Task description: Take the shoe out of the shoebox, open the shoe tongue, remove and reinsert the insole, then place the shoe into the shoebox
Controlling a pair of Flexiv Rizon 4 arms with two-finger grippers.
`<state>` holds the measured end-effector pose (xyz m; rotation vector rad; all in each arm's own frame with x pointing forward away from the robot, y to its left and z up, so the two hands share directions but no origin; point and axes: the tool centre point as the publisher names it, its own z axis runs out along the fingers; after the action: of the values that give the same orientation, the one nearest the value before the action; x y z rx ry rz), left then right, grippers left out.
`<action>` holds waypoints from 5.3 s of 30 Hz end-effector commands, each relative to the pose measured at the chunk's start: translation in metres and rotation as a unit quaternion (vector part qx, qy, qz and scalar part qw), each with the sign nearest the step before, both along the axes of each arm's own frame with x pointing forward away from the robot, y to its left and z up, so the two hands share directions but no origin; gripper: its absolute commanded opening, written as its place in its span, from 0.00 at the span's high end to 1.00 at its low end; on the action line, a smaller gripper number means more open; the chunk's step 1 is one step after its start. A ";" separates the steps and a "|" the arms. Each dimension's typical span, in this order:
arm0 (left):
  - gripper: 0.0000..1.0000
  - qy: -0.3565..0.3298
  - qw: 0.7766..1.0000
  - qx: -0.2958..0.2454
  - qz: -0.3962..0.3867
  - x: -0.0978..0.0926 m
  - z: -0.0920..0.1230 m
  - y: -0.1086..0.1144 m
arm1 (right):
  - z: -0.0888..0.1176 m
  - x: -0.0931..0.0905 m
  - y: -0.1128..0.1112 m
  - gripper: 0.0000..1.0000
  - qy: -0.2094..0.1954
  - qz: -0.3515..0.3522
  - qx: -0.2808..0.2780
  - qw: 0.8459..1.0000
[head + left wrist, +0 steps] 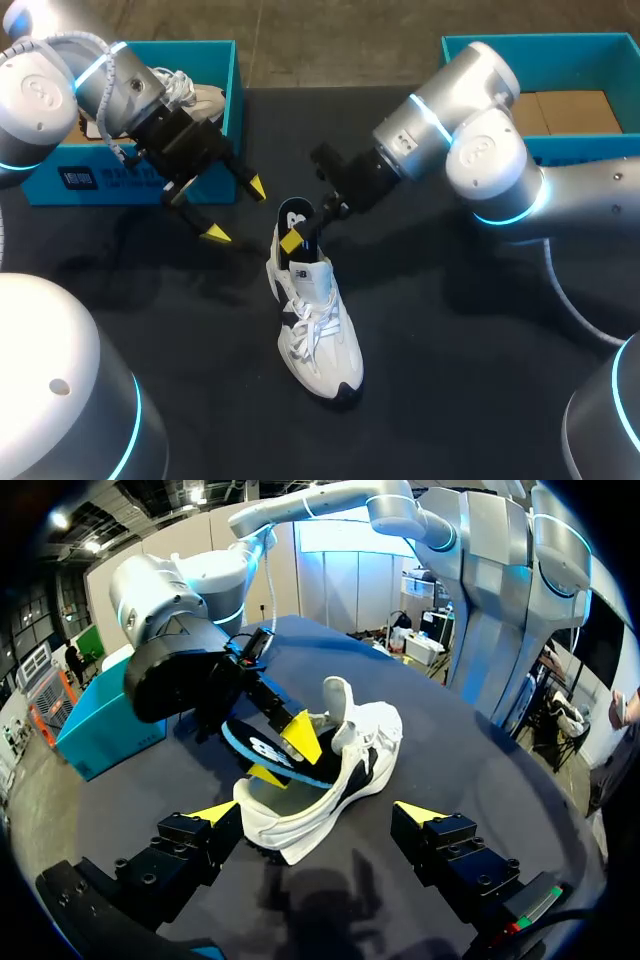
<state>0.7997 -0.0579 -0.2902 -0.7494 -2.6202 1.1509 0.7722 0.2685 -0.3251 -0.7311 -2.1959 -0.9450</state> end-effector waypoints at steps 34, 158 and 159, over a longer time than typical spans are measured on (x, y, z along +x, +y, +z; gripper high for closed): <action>0.00 0.006 1.000 -0.011 0.003 -0.003 -0.006 0.004 | -0.022 -0.024 0.002 1.00 0.121 0.080 -0.079 0.986; 0.00 0.034 0.999 -0.035 -0.008 -0.015 -0.011 0.006 | -0.008 -0.011 -0.012 0.62 0.065 -0.015 -0.087 0.994; 0.00 0.034 0.999 -0.035 -0.008 -0.015 -0.011 0.006 | -0.008 -0.010 -0.011 0.69 0.066 -0.013 -0.088 0.994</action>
<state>0.7830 -0.0521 -0.3003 -0.7271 -2.5307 1.2458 0.7657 0.2570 -0.3315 -0.8605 -2.1795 -0.6597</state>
